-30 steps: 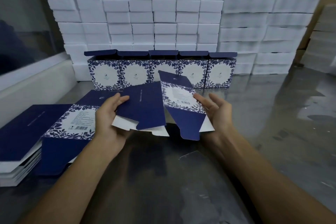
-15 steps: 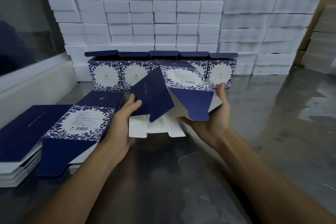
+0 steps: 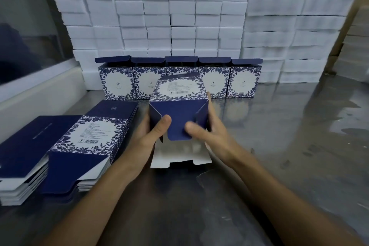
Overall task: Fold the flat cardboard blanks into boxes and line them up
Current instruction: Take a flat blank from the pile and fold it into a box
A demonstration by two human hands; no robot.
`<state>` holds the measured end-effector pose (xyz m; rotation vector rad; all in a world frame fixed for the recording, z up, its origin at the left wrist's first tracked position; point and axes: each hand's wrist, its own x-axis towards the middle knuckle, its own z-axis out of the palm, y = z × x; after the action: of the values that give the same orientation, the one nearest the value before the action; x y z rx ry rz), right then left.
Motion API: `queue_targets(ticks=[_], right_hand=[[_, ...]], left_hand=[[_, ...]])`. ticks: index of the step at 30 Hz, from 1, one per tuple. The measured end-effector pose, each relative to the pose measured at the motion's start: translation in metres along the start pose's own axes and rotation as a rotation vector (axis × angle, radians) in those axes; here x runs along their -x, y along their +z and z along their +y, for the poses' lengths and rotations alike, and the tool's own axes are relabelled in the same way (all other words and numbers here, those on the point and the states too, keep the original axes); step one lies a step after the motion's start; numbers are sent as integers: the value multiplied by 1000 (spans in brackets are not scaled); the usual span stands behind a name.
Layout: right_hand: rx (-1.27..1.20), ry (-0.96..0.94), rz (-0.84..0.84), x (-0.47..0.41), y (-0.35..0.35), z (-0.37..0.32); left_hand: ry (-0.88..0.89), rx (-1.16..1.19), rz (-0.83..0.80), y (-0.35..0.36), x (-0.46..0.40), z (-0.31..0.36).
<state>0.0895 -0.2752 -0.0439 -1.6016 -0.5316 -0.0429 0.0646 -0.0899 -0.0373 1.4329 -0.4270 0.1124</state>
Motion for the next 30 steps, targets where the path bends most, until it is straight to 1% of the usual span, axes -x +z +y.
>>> queue_targets(ticks=[2, 4, 7, 9, 13, 16, 18, 21, 23, 25, 27, 30], right_hand=[[45, -5, -31, 2, 1, 1], [37, -16, 0, 4, 3, -1], [37, -13, 124, 2, 2, -6], [2, -2, 243, 2, 2, -10], [-159, -25, 393, -3, -6, -12], [-331, 41, 501, -8, -11, -12], [-331, 7, 541, -9, -12, -10], [-262, -153, 659, -7, -17, -7], [-156, -248, 677, -4, -18, -8], [-92, -289, 685, -3, -19, -11], [-54, -292, 674, -3, -18, -12], [-47, -294, 631, -5, -16, -13]], left_hand=[[16, -6, 37, 1, 0, 2], [30, -2, 70, -1, -2, 0], [83, -59, 58, -4, -4, -3], [84, -48, 90, -4, -4, -5], [-36, 45, 323, -7, -6, -3], [-15, 27, 452, -9, -9, 0], [7, 1, 496, -7, -10, 1], [18, -18, 563, -7, -11, 2], [35, -65, 579, -7, -10, 2], [72, -131, 569, -7, -10, 2], [88, -169, 560, -7, -10, 1], [60, -195, 579, -11, -12, -4]])
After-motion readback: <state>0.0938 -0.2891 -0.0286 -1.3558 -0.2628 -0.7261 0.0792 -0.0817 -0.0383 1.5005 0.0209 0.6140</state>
